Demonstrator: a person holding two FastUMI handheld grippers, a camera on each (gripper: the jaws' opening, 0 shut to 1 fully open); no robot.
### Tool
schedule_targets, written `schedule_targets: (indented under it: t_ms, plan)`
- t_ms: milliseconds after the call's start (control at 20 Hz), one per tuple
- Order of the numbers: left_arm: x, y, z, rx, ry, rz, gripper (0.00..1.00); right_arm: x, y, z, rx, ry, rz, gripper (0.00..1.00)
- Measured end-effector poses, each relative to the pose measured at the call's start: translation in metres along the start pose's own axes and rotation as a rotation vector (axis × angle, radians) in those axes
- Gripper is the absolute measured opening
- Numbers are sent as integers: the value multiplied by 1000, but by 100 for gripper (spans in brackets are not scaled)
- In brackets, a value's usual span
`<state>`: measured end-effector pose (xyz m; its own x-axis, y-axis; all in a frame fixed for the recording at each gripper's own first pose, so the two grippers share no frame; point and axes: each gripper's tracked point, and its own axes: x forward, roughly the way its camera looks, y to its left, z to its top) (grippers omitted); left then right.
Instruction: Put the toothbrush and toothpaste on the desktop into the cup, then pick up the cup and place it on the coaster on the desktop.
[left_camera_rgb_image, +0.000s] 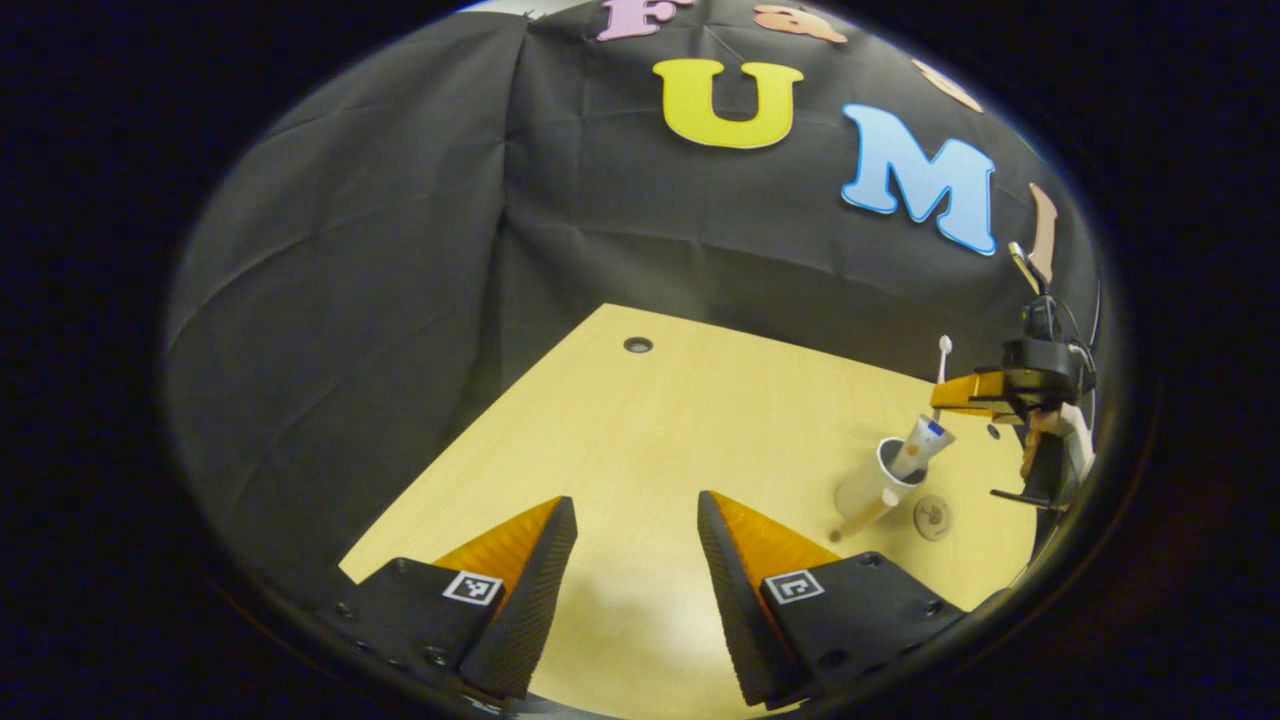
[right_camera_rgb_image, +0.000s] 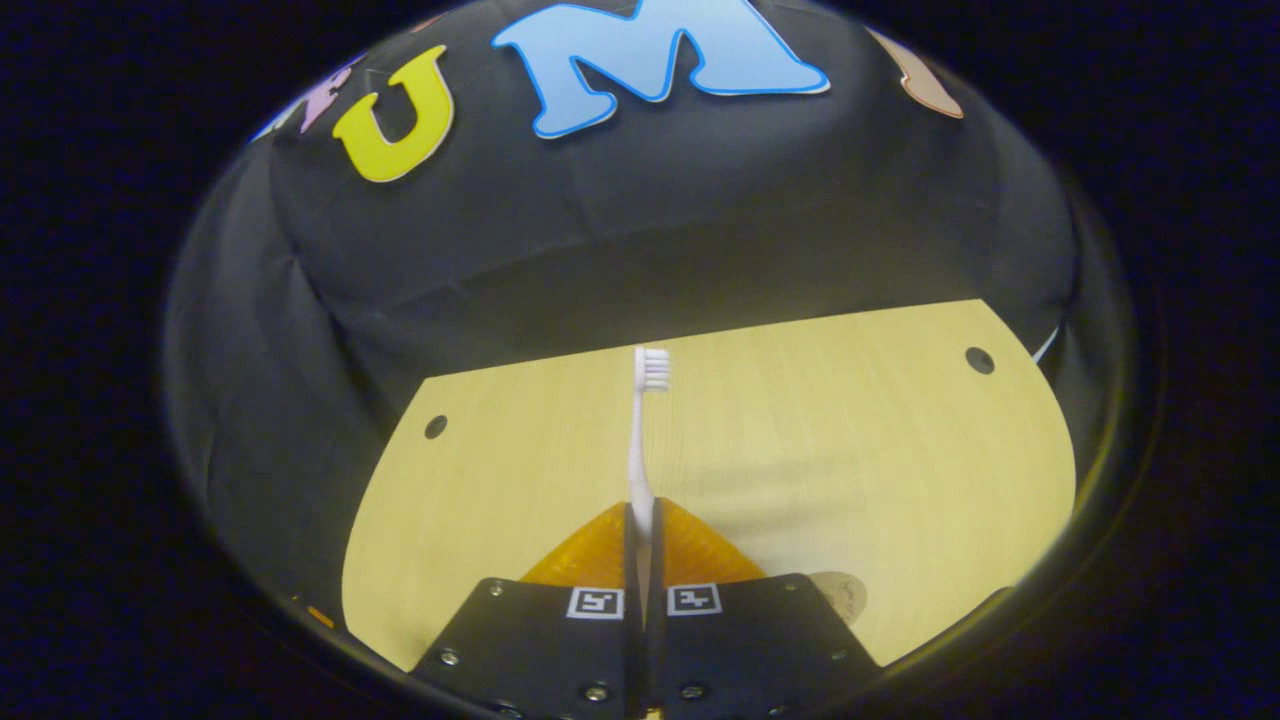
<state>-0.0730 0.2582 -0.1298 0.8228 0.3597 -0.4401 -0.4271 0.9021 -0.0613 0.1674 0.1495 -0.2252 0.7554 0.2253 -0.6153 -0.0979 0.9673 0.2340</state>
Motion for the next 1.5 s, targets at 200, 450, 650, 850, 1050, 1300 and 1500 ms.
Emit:
schedule_targets:
  t_ms: [200,450,650,850,1050,1300,1500]
  plan:
    - [-1,-1,-12,16,16,4,75,-5,3,-20,-17,-39,31,2]
    - [2,-35,-11,34,15,-61,81,-1,4,-17,-3,-48,62,9]
    - [12,-75,-3,78,11,-133,76,-3,4,-16,-18,-19,61,10]
    - [18,-116,-7,125,24,-222,80,-2,4,-19,-18,-3,64,11]
    - [29,-158,-4,184,47,-319,81,-4,4,-20,-26,5,63,11]
    - [51,-203,-1,288,87,-451,80,-11,-2,-27,-14,-4,68,11]
    - [66,-232,-3,375,152,-567,84,-12,-6,-28,8,-4,57,11]
